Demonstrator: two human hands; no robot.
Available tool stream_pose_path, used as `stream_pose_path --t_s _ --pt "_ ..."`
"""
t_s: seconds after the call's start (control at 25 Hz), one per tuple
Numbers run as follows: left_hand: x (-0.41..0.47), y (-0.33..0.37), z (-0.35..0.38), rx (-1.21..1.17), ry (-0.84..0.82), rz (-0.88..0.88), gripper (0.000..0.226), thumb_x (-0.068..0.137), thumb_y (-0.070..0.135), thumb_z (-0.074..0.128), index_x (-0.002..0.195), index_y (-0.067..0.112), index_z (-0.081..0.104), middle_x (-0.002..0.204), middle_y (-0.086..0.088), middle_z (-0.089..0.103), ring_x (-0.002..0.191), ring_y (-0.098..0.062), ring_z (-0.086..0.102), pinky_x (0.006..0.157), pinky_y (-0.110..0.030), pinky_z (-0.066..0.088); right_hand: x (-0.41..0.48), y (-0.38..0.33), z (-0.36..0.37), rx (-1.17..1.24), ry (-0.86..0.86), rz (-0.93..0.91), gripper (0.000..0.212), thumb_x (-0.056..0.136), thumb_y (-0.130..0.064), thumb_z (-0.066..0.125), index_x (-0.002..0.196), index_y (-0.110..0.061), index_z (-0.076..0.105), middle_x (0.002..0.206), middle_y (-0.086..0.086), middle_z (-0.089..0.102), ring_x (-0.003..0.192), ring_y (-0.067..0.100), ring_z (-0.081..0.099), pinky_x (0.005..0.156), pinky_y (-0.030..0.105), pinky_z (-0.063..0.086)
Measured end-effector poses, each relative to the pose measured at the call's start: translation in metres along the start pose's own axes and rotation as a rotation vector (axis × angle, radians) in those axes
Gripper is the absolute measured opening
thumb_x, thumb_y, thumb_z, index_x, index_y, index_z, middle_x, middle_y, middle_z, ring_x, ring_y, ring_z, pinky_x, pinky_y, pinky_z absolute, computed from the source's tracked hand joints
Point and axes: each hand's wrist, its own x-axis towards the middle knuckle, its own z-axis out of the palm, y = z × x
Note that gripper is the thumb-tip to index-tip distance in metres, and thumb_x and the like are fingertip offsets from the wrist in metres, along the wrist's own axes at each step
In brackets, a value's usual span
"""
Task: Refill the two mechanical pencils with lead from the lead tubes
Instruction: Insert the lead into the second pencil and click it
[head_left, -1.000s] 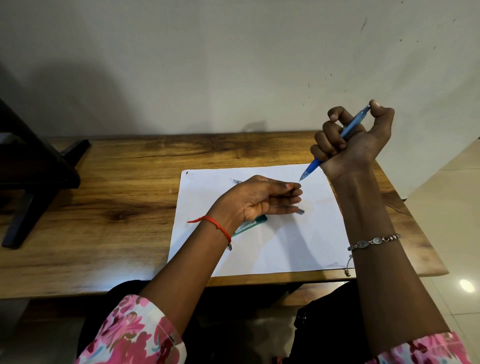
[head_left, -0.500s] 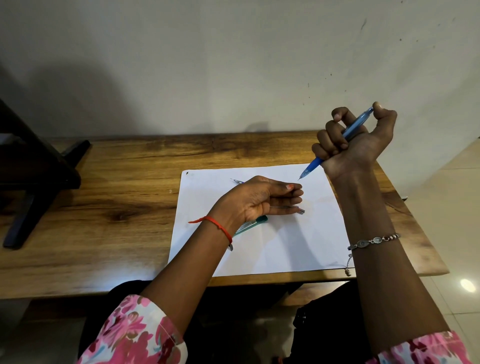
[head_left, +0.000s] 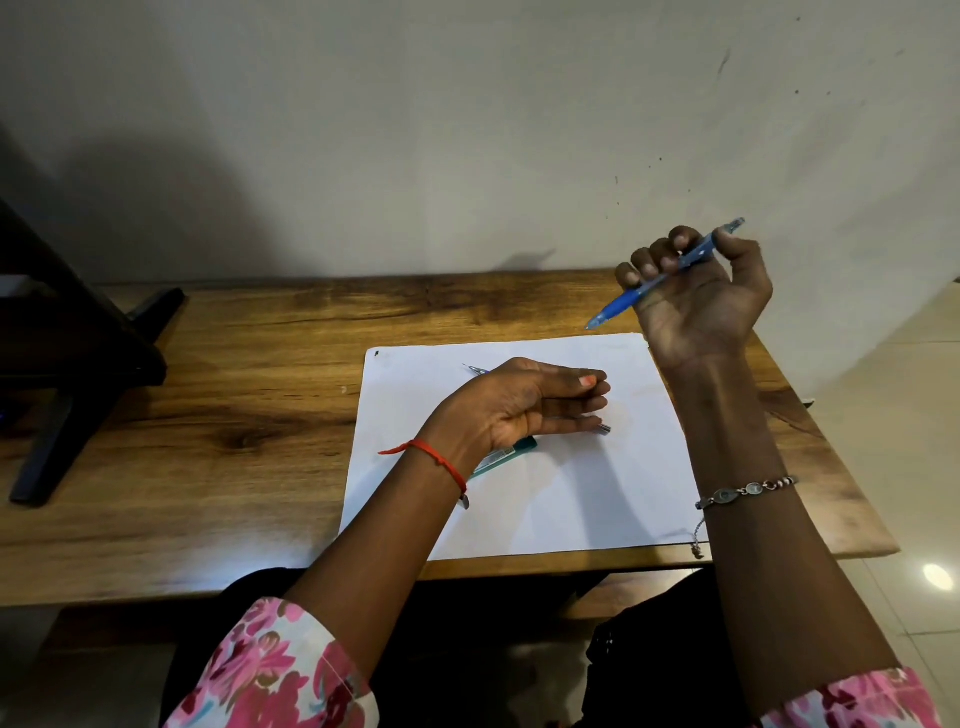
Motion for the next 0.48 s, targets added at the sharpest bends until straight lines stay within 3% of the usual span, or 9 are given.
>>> stream_pose_path --t_s 0.08,0.16,0.28,0.36,0.48 --pt "0.000 0.000 0.001 -0.013 -0.010 0.022 0.011 0.085 0.001 0.056 0.089 0.001 0.066 0.072 -0.004 0.073 0.065 -0.013 0.070 0.067 -0.030 0.060 0.003 0.004 -0.002 0.026 0.016 -0.013 0.024 0.084 -0.023 0.040 0.067 -0.009 0.049 0.058 0.001 0.043 0.056 0.016 0.044 0.057 0.026 0.041" --pt "-0.001 0.000 0.002 -0.062 -0.010 0.056 0.011 0.086 0.002 0.056 0.089 0.003 0.066 0.073 -0.002 0.073 0.067 -0.012 0.070 0.070 -0.029 0.059 0.005 0.009 -0.004 0.027 0.067 -0.019 0.031 0.096 -0.022 0.038 0.071 -0.009 0.051 0.064 0.002 0.045 0.060 0.016 0.048 0.061 0.030 0.052" --pt "-0.001 0.002 0.003 -0.181 0.017 0.110 0.011 0.086 0.004 0.056 0.089 0.005 0.067 0.073 -0.001 0.074 0.068 -0.012 0.070 0.070 -0.027 0.059 0.002 0.010 -0.006 0.009 0.085 -0.035 0.028 0.098 -0.020 0.041 0.077 -0.007 0.053 0.072 0.004 0.048 0.061 0.016 0.056 0.069 0.041 0.059" --pt "-0.002 0.004 0.003 -0.227 0.044 0.137 0.011 0.085 0.005 0.058 0.090 0.006 0.067 0.075 -0.001 0.074 0.070 -0.012 0.070 0.070 -0.027 0.059 -0.003 0.009 -0.005 -0.139 0.086 -0.036 0.021 0.095 -0.013 0.046 0.079 -0.006 0.058 0.068 0.002 0.057 0.066 0.015 0.060 0.078 0.045 0.059" --pt "-0.004 0.006 0.002 -0.232 0.095 0.140 0.009 0.084 0.005 0.060 0.087 0.004 0.068 0.073 -0.002 0.074 0.071 -0.013 0.069 0.070 -0.029 0.059 -0.012 0.003 -0.007 -0.502 0.077 -0.006 0.010 0.087 -0.007 0.057 0.088 -0.007 0.067 0.066 0.000 0.064 0.073 0.015 0.063 0.085 0.036 0.053"
